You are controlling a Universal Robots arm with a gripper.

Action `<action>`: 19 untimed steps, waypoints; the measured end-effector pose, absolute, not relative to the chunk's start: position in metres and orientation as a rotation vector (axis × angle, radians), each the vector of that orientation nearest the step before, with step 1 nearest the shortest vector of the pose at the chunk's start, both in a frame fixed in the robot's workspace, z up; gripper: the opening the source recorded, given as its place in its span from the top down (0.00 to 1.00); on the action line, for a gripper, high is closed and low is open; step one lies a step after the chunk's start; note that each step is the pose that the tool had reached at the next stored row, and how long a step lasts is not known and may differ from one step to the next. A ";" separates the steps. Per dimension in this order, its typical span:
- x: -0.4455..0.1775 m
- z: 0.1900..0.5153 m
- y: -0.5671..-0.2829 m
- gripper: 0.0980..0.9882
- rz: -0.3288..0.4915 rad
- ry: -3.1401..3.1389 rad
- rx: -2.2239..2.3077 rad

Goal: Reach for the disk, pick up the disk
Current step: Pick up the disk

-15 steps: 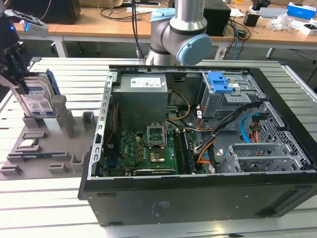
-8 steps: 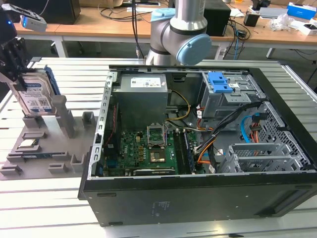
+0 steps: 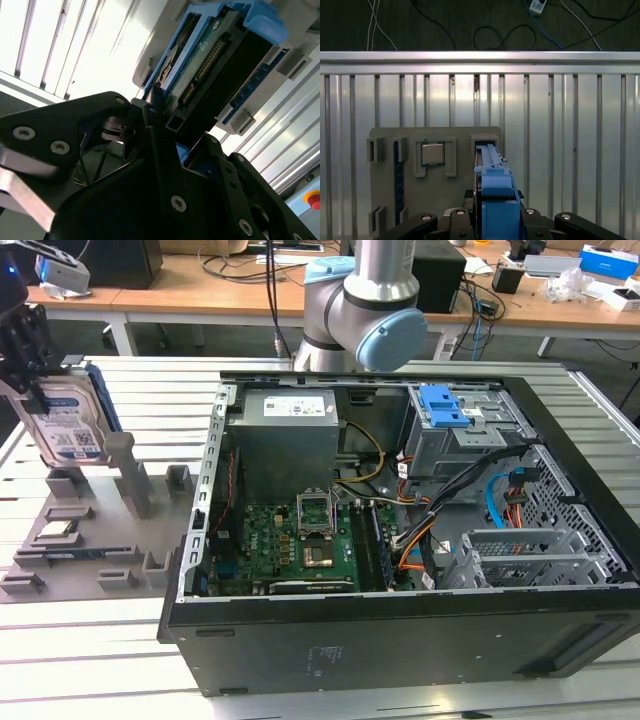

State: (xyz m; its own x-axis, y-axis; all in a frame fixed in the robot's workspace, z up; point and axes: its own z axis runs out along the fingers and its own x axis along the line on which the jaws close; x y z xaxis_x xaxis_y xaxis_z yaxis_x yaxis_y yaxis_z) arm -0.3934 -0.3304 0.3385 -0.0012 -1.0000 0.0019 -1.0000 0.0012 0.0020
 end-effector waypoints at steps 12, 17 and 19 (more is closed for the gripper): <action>-0.393 0.362 -0.330 0.70 0.000 -2.221 2.218; -0.393 0.372 -0.330 0.70 0.000 -2.221 2.218; -0.393 0.375 -0.330 0.70 0.000 -2.221 2.218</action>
